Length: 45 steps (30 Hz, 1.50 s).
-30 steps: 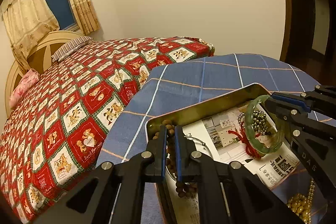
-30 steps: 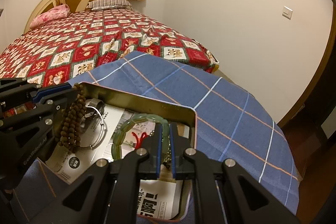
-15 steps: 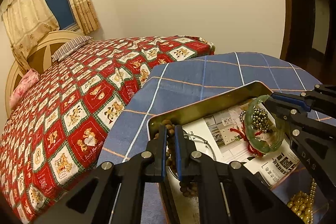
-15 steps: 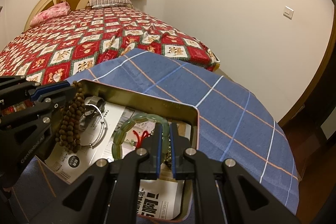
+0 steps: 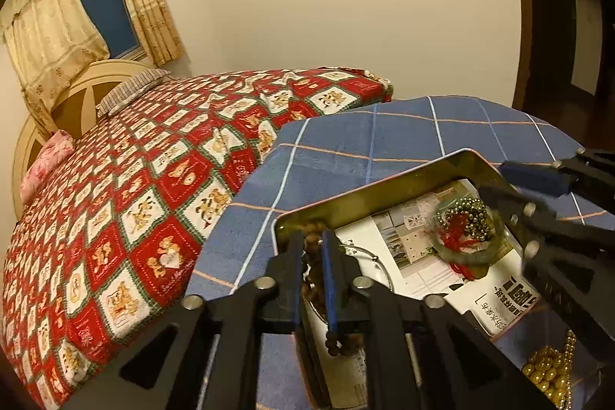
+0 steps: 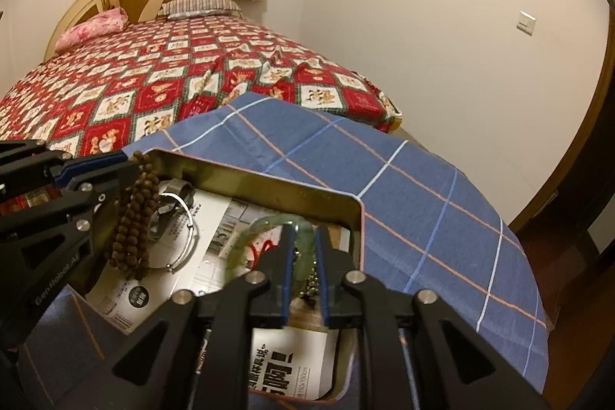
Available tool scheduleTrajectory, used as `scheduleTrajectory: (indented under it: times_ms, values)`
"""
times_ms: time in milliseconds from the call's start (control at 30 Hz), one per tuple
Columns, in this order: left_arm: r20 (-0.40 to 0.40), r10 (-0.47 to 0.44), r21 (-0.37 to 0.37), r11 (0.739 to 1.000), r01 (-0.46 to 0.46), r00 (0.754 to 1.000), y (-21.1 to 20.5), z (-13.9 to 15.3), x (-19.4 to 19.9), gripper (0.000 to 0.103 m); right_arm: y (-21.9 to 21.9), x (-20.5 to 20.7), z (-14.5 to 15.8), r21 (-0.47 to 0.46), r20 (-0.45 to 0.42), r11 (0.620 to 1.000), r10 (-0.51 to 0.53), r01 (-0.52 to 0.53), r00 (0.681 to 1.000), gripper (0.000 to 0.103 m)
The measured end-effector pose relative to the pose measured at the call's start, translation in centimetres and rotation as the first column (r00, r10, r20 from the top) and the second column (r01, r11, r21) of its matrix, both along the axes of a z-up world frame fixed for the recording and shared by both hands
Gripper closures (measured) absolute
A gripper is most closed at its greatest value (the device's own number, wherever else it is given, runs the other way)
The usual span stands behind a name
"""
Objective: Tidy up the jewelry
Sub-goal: 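Open both grippers and lift them out of the tin, then grasp the pink bangle with the left gripper while the right gripper grasps the gold bead necklace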
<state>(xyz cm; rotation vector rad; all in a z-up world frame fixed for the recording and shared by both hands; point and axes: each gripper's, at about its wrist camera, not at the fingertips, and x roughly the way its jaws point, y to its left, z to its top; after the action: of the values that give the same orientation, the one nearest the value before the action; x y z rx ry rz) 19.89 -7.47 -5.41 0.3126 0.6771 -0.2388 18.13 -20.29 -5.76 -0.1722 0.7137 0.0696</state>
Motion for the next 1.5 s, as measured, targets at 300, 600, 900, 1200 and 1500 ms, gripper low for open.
scheduleTrajectory:
  times_ms: [300, 600, 900, 1200, 1500]
  values:
    - [0.081, 0.027, -0.001, 1.000, -0.027, 0.996, 0.9, 1.4, -2.0, 0.017, -0.5, -2.0, 1.0, 0.017, 0.013, 1.000, -0.016, 0.016, 1.000, 0.042]
    - [0.070, 0.041, 0.014, 0.999, -0.042, 0.997, 1.5, 1.0, -4.5, 0.017, -1.2, -4.8, 1.4, 0.038, 0.017, 0.999, -0.028, 0.027, 0.999, 0.041]
    - [0.031, 0.041, 0.048, 0.998, -0.043, 0.999, 3.2, -1.5, -10.3, 0.017, -2.2, -9.9, 0.0, 0.055, 0.003, 0.997, -0.049, 0.048, 0.999, 0.036]
    - [-0.061, 0.036, 0.030, 0.999, -0.035, 0.997, 3.4, -4.7, -13.8, 0.017, -2.7, -13.5, -2.3, 0.085, -0.030, 0.994, -0.067, 0.069, 0.997, 0.033]
    - [-0.068, 0.022, 0.051, 0.999, -0.018, 0.997, 2.3, -5.1, -14.3, 0.017, -3.7, -14.2, -2.7, 0.106, -0.026, 0.990, -0.093, 0.096, 0.995, 0.029]
